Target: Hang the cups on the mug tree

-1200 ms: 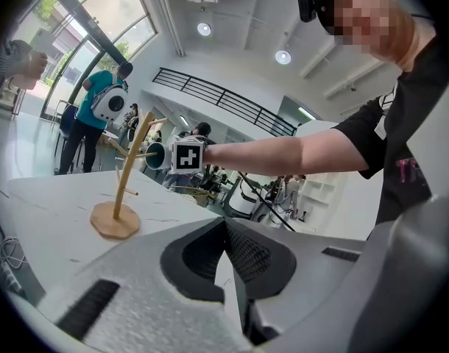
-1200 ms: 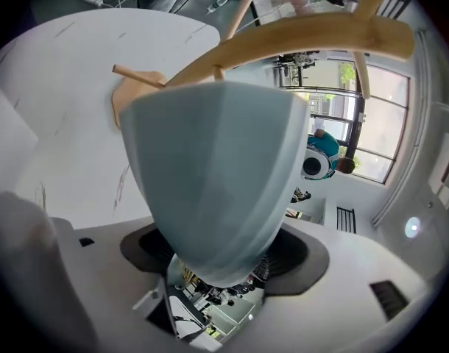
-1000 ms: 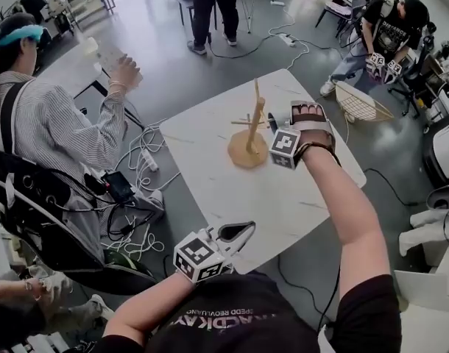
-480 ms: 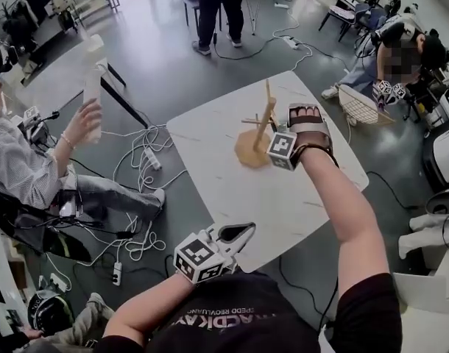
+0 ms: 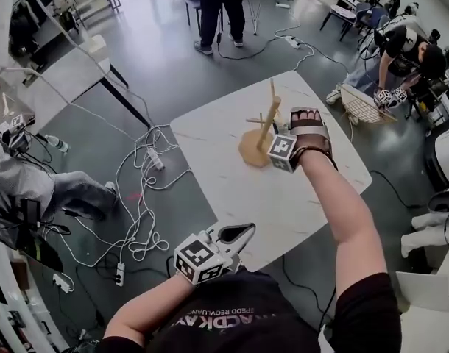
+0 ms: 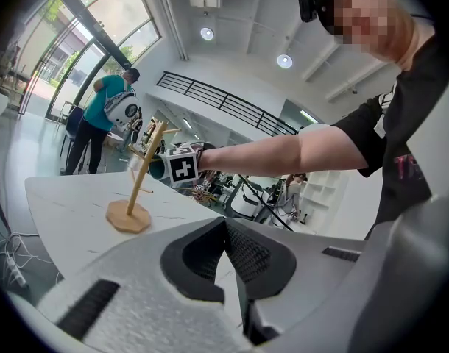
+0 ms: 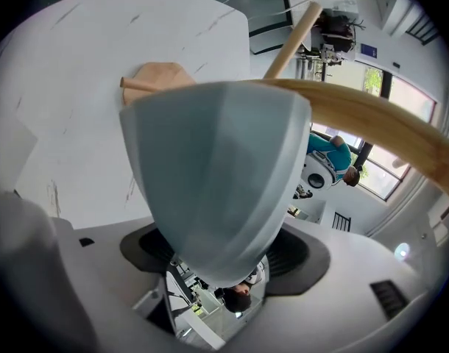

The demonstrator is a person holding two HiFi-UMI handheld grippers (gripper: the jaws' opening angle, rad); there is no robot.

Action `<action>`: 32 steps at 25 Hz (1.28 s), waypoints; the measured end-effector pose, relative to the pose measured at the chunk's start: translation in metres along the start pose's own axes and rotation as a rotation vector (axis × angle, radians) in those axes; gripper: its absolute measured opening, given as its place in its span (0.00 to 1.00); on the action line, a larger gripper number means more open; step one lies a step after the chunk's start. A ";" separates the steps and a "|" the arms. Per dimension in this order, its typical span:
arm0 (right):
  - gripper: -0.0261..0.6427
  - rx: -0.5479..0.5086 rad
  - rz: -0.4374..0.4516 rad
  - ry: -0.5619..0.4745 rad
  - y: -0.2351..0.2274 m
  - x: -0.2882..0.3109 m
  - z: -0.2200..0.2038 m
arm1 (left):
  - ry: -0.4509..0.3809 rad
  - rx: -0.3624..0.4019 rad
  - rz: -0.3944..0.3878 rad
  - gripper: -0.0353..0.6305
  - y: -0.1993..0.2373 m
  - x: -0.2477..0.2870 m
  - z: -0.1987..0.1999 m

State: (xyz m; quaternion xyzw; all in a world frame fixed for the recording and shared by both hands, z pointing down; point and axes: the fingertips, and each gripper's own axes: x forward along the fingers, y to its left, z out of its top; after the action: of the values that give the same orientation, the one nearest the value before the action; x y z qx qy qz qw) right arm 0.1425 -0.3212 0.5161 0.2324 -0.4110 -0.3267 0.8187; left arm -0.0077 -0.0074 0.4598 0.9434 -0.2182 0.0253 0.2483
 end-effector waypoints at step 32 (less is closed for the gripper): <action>0.55 0.088 -0.028 -0.074 0.017 -0.050 -0.030 | 0.020 0.029 -0.082 0.04 -0.008 0.001 0.001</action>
State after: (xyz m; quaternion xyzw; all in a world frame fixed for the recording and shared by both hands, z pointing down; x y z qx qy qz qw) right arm 0.1504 -0.2697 0.4847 0.2619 -0.4517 -0.3279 0.7873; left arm -0.0035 -0.0018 0.4555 0.9547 -0.1767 0.0275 0.2377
